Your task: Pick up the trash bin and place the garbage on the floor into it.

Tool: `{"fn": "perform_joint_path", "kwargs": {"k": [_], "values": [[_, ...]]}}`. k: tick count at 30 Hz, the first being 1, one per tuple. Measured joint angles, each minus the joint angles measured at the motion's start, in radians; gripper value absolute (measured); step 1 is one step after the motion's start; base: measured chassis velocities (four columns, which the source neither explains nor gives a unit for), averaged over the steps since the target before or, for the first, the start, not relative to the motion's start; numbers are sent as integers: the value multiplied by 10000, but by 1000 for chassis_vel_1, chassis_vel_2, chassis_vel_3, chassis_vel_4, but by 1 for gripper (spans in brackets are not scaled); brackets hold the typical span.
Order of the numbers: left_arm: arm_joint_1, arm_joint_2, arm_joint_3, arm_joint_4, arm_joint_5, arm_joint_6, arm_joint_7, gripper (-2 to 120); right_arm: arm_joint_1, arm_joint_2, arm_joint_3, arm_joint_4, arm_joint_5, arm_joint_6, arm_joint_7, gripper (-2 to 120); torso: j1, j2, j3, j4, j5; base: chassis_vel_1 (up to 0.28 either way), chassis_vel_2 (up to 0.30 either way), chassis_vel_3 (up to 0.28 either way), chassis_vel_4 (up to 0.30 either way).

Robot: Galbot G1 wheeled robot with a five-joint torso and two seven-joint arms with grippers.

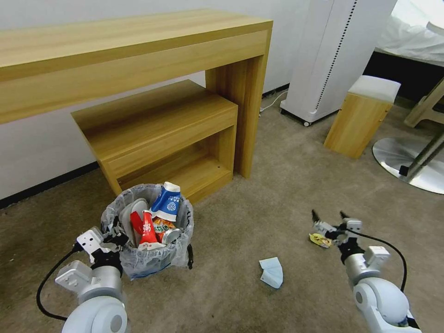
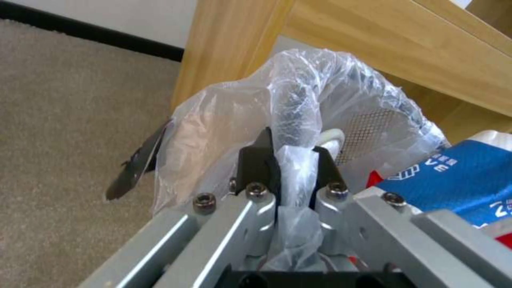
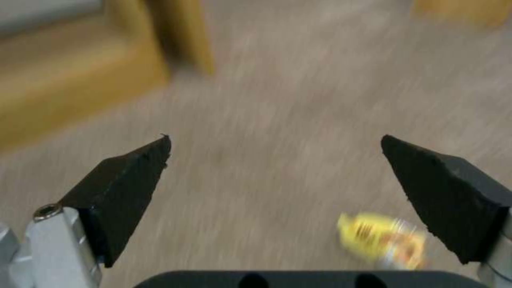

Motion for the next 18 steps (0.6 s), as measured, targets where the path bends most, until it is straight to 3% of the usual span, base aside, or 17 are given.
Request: {"fn": "perform_joint_path", "kwargs": {"k": [3,7,11,13,18], "values": [[2,-9,57,-22,43,0,1,3,65,-426,-447,-309,-100,-573,-485,100,0,0,0,2,0,0,0,0,0],[39,-2,85,-86,104,0,0,3,307,-1036,-1582,-1382,-1397,-854,-2008,100,0,0,1,0,1,0,0,0,0],[52,1,84,-105,113,-1,-1,3,406,-1050,-1815,-1670,-1807,-699,-2427,100,0,0,0,0,0,0,0,0,0],[64,3,82,-130,118,-1,-1,3,706,-827,-2300,-2437,-2765,-157,-3382,100,0,0,0,1,1,0,0,0,0],[50,0,71,-126,144,1,-7,3,1051,-497,-2686,-3309,-3386,222,-3750,100,0,0,1,1,2,0,0,0,0]]}}
